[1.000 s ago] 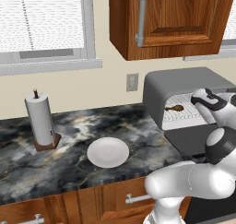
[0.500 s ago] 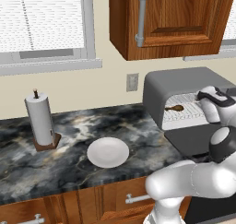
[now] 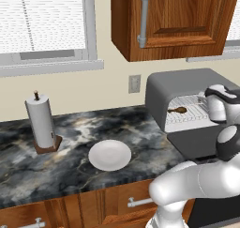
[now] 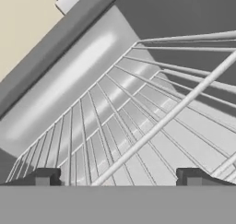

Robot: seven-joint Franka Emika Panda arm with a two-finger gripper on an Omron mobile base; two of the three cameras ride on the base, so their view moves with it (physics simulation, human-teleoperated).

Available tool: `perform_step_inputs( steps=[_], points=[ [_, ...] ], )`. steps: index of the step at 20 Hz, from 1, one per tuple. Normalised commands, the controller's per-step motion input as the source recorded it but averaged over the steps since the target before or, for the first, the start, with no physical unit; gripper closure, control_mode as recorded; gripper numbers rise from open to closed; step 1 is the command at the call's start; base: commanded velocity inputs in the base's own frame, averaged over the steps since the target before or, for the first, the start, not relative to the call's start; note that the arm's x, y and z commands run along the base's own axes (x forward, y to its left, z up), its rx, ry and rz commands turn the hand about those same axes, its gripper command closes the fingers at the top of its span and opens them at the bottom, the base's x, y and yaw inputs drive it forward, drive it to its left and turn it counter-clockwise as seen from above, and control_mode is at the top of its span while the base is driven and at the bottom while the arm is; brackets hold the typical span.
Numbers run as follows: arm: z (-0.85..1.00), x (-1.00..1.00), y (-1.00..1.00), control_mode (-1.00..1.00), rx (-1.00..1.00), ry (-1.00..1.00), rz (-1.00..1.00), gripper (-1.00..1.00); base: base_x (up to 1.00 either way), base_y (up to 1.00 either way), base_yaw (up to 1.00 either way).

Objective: Open the toaster oven door. Place the bread on the top rack in the toaster oven and place the chicken drumstick on the bottom rack.

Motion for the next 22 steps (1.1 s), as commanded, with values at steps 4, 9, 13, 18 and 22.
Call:
perform_step_inputs(
  steps=[4, 9, 13, 18, 22],
  points=[
    [-0.22, 0.19, 0.04, -1.0, 0.0, 0.0, 0.0, -1.0, 0.0, 0.0, 0.0],
    [-0.25, 0.0, 0.03, -1.0, -0.01, 0.0, 0.01, -1.0, 0.0, 0.0, 0.0],
    [-0.12, 0.12, 0.04, -1.0, 0.0, -0.02, 0.0, -1.0, 0.0, 0.0, 0.0],
    [0.03, 0.26, 0.04, -1.0, 0.0, -0.03, 0.0, -1.0, 0.0, 0.0, 0.0],
    [-0.1, 0.2, 0.05, -1.0, 0.0, 0.0, 0.0, -1.0, 0.0, 0.0, 0.0]
  ],
)
